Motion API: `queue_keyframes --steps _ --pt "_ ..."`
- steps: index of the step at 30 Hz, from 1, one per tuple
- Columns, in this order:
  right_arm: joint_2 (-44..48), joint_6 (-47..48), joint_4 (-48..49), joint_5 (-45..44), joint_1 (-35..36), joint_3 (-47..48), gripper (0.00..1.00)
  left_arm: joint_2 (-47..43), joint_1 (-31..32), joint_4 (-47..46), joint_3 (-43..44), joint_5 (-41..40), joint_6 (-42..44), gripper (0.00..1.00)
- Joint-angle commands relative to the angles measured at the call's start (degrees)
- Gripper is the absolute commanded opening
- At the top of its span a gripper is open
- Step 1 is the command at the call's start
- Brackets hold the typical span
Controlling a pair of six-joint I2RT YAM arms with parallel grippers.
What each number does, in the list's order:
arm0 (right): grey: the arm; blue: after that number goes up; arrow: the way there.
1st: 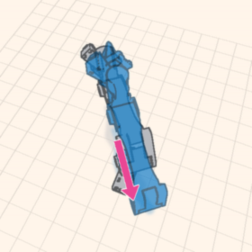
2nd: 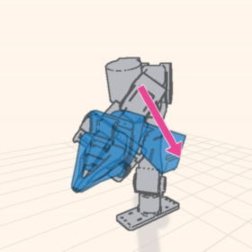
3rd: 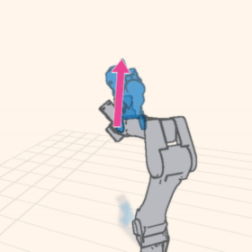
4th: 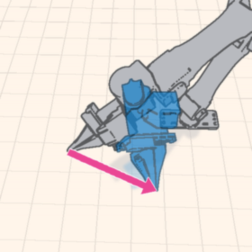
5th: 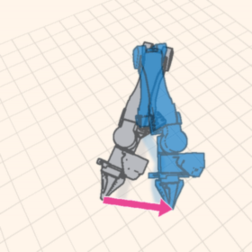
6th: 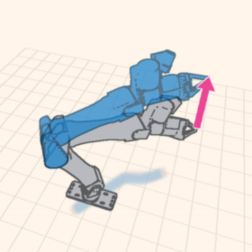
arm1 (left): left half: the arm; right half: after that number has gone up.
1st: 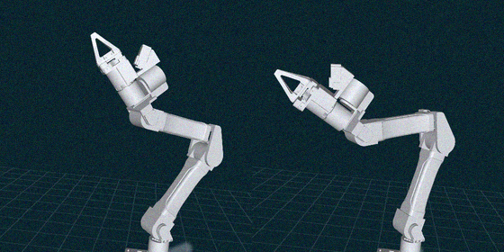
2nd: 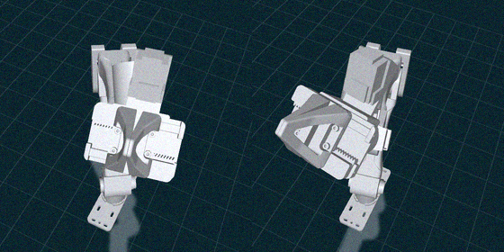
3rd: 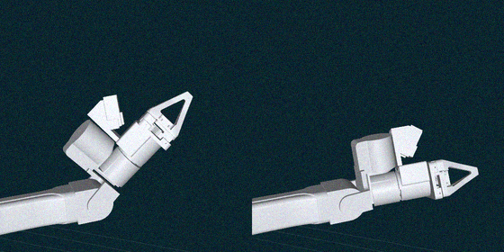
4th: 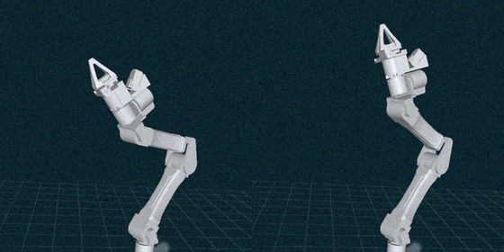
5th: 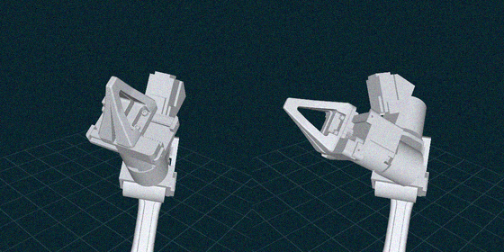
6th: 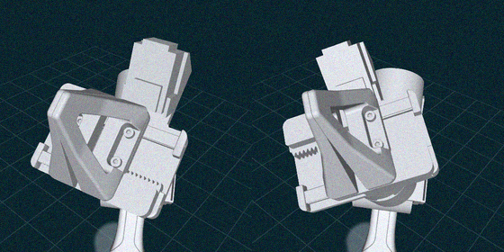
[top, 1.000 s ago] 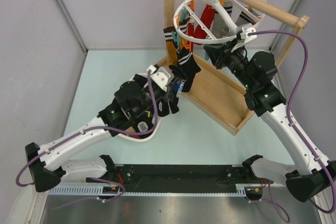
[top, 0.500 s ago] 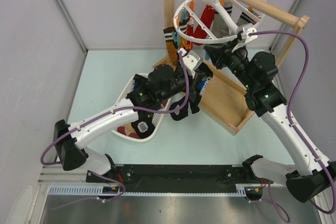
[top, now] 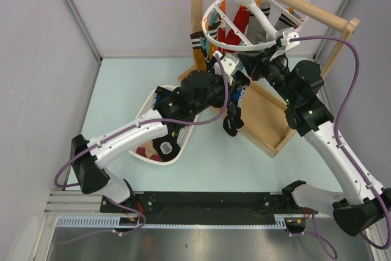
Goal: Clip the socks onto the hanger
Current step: Clamp the sock onto the hanger.
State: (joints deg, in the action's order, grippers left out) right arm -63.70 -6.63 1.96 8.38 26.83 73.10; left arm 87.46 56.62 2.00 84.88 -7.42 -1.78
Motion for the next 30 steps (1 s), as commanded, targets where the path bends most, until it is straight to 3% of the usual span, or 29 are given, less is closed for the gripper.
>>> queue_keyframes --steps 1,30 --pt "1.2 0.1 1.0 0.1 0.0 1.8 0.00 -0.1 0.2 -0.2 3.6 -2.7 -1.4 0.00" --pt "1.6 0.1 0.9 -0.5 0.1 1.7 0.00 2.0 -0.2 2.6 8.7 -4.6 -2.3 0.00"
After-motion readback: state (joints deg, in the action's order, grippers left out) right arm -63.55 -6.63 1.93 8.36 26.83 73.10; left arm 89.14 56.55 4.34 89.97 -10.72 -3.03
